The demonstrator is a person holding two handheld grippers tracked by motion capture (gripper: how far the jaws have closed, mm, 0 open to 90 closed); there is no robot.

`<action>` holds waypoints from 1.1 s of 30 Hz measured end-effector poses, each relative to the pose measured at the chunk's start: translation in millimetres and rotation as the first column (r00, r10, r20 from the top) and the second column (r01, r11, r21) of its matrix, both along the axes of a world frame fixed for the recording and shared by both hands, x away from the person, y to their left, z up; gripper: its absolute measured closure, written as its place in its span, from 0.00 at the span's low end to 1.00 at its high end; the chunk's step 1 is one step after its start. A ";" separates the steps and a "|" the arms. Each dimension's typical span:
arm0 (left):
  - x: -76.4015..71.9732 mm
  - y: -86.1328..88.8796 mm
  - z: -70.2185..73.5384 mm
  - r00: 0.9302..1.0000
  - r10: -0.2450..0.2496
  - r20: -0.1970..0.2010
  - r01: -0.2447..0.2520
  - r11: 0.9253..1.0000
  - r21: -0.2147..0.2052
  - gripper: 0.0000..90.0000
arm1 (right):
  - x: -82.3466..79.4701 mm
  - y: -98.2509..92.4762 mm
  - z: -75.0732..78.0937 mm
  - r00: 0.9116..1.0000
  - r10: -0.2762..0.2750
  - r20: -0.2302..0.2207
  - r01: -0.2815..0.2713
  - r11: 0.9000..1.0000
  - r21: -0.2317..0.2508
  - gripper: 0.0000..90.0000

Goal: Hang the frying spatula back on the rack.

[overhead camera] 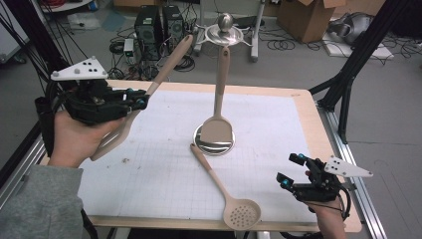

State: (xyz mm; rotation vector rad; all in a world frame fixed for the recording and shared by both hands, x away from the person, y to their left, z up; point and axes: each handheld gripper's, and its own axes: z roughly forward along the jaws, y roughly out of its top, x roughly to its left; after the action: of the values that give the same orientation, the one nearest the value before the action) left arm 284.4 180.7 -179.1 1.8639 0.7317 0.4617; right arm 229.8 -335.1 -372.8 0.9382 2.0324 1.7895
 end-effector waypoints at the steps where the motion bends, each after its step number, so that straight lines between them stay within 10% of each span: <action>1: 0.4 -0.4 -0.1 1.000 -0.004 0.002 0.004 1.000 0.001 0.86 | 0.1 -0.5 0.1 1.000 0.001 0.004 -0.001 1.000 -0.001 0.12; 33: 12.7 -12.9 -10.2 0.999 -0.027 -0.023 0.027 1.000 -0.010 0.86 | -1.6 -3.7 1.2 1.000 -0.002 0.011 0.002 1.000 0.010 0.12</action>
State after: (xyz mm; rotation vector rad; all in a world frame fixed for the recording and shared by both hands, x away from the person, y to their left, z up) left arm 297.1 167.8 -189.3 1.8708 0.7222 0.4194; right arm 228.2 -338.8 -371.7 0.9309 2.0176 1.8015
